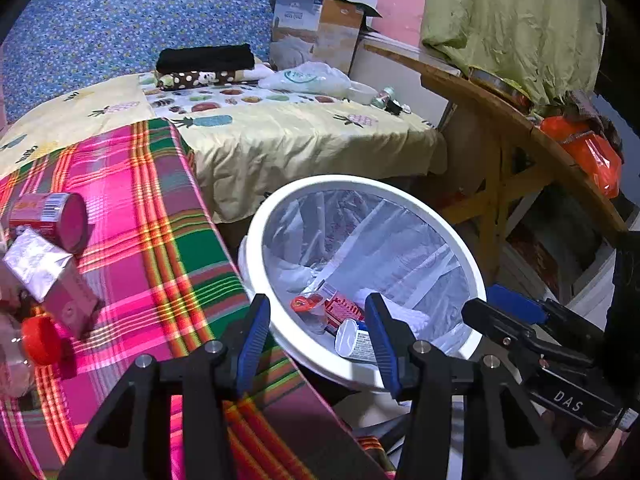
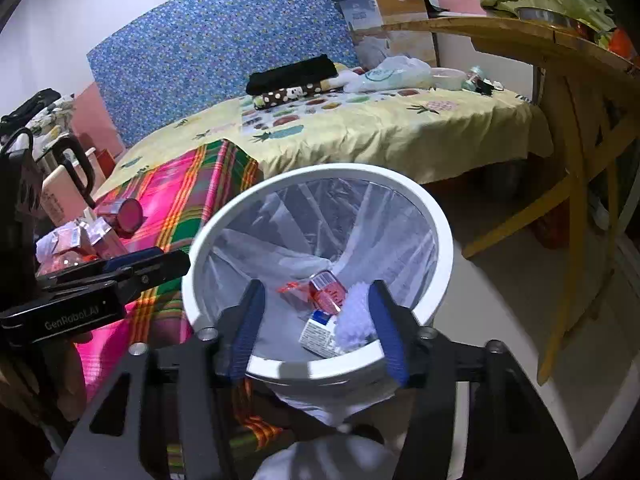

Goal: Collect trash
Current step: 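Open both tools to drop the sleeve and cup into the bin, then move both tools back to the table toward the clear plastic bottle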

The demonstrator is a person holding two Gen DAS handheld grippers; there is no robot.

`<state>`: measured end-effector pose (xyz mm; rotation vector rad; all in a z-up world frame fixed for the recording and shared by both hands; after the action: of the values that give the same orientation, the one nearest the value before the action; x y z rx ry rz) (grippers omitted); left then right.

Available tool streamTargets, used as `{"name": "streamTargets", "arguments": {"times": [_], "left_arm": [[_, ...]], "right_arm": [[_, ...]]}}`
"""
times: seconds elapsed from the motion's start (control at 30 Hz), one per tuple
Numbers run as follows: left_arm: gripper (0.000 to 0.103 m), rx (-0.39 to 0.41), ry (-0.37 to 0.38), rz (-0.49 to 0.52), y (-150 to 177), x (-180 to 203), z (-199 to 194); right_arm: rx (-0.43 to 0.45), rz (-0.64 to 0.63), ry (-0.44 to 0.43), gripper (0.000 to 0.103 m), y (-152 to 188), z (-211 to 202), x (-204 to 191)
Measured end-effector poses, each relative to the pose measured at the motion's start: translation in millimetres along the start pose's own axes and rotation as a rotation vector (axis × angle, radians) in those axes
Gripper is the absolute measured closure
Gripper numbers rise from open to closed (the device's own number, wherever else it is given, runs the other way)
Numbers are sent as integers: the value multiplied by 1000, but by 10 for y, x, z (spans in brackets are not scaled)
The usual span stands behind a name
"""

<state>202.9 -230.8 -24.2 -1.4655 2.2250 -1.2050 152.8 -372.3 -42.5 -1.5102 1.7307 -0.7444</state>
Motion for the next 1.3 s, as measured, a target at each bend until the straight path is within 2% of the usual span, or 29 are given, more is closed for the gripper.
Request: {"name": "streamTargets", "arguments": {"times": [0.27, 0.83, 1.3], "left_arm": [[52, 43, -38, -16, 56, -137, -278], [52, 103, -205, -104, 452, -742, -935], [52, 129, -321, -185, 720, -1273, -1310]], "right_arm": [[-3, -35, -23, 47, -9, -79, -168], [-45, -179, -201, 47, 120, -160, -885], [-64, -253, -285, 47, 125, -118, -1333]]}}
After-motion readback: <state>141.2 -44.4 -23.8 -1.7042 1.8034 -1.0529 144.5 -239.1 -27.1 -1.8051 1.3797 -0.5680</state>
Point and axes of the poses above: each gripper's, at about its wrist camera, not at the fingertips, and z roughly the way its jaws point, x to its right, y to its underside, the point moved 4 cm from there along z, roughly the way its jaws point, and after that the axes turned 3 degrees about x, right-handed, at the moved point
